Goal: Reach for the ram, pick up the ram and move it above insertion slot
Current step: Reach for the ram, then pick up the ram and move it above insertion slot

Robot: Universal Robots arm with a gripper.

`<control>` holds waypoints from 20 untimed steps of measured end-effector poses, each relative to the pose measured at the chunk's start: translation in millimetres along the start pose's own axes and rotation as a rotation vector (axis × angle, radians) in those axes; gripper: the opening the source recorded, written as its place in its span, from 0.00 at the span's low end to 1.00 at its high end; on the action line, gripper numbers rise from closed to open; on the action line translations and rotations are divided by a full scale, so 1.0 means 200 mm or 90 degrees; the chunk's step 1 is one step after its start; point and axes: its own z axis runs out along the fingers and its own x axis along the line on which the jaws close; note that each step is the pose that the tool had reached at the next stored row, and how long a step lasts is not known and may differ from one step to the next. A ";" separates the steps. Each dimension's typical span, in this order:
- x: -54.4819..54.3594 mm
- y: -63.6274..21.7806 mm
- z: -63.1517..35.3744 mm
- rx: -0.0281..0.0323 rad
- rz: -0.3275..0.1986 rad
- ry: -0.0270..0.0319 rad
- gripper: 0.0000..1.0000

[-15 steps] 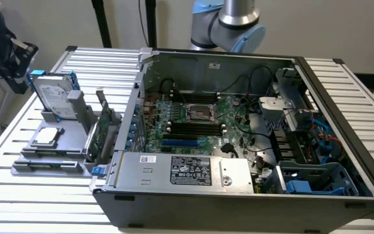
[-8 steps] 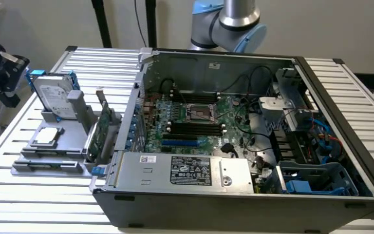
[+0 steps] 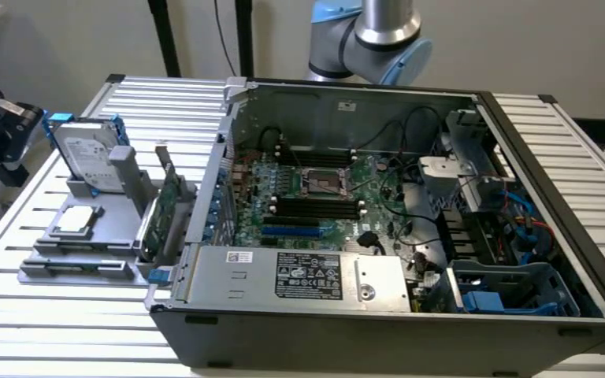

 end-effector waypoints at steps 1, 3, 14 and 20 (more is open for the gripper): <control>0.00 0.000 0.000 0.0000 0.000 0.0000 0.11; 0.00 0.000 0.000 0.0000 0.000 0.0000 0.11; 0.00 0.000 0.000 -0.0001 0.000 0.0000 0.11; 0.00 0.000 0.001 -0.0001 -0.057 0.0025 0.11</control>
